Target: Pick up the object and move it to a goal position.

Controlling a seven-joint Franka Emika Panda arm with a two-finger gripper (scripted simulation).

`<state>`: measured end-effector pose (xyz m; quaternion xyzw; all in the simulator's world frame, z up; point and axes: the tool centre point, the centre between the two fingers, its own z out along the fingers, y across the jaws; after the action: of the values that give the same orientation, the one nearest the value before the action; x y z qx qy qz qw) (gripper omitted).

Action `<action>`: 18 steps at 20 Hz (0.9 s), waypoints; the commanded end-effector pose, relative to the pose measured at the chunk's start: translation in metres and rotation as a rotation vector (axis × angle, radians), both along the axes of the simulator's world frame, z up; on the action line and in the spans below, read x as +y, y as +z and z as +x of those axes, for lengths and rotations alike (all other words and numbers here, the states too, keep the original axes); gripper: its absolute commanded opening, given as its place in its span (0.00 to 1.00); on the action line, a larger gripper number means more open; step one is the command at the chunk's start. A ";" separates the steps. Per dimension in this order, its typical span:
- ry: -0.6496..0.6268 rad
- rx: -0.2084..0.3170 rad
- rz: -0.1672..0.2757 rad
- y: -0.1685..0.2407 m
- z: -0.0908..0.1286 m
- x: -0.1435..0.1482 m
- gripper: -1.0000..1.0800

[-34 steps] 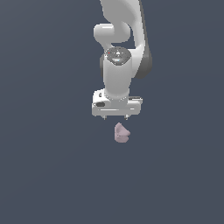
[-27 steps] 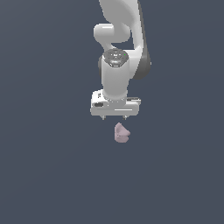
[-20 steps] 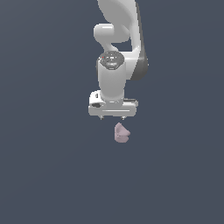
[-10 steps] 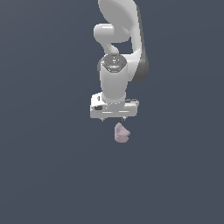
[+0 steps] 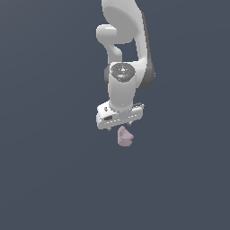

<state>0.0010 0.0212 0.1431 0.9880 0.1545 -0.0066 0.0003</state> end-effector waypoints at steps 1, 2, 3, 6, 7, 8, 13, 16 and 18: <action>0.080 -0.002 0.000 -0.006 0.002 0.005 0.96; 0.111 -0.003 0.000 -0.008 0.003 0.007 0.96; 0.140 -0.004 0.001 -0.011 0.004 0.008 0.96; 0.216 -0.006 0.002 -0.016 0.006 0.013 0.96; 0.238 -0.007 0.002 -0.018 0.007 0.015 0.96; 0.259 -0.008 0.002 -0.019 0.007 0.016 0.96; 0.337 -0.011 0.004 -0.025 0.009 0.021 0.96; 0.364 -0.012 0.005 -0.027 0.010 0.023 0.96; 0.374 -0.012 0.005 -0.028 0.010 0.024 0.96</action>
<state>0.0109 0.0441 0.1158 0.9438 0.3304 -0.0005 0.0000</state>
